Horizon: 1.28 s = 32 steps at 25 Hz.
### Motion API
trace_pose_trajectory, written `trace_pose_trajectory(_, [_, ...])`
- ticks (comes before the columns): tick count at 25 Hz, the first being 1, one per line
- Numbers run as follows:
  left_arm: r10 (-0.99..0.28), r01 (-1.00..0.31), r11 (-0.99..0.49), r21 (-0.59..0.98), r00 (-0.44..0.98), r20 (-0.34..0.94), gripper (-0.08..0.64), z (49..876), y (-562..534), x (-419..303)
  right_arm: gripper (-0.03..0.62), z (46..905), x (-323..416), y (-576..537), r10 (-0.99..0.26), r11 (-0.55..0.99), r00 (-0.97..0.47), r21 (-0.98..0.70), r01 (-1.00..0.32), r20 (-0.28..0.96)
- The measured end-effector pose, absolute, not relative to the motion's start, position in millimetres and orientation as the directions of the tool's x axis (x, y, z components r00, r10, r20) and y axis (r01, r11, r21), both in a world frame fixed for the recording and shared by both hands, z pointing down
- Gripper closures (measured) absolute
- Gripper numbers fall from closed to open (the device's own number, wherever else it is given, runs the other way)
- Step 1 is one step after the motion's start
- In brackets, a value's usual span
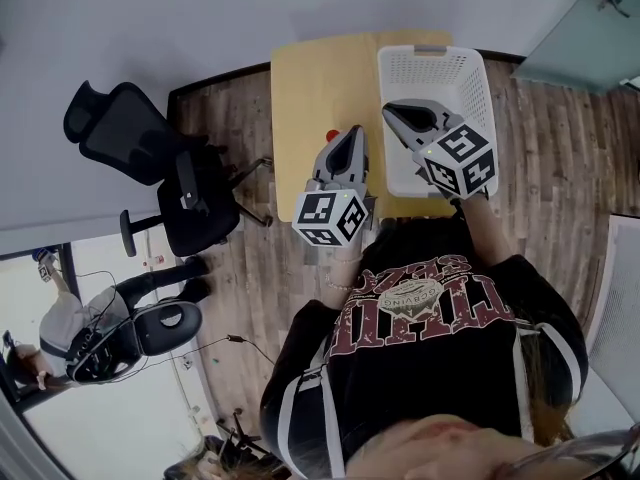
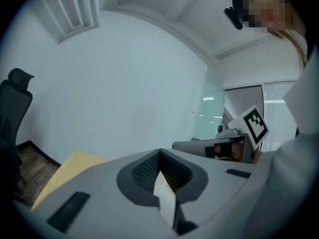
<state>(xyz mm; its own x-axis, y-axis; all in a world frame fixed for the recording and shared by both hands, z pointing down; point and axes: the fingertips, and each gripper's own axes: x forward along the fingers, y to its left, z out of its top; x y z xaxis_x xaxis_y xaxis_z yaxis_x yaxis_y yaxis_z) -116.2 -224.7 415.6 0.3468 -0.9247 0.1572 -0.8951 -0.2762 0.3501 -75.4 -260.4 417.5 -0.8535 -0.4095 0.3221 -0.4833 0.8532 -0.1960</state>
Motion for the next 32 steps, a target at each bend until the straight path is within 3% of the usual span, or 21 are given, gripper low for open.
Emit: trace_pose_trajectory(32, [-0.904, -0.886, -0.321, 0.335, 0.392, 0.169, 0.512, 419, -232, -78, 0.575, 431, -46, -254, -0.4, 0.855, -0.851, -0.195, -0.48, 0.341])
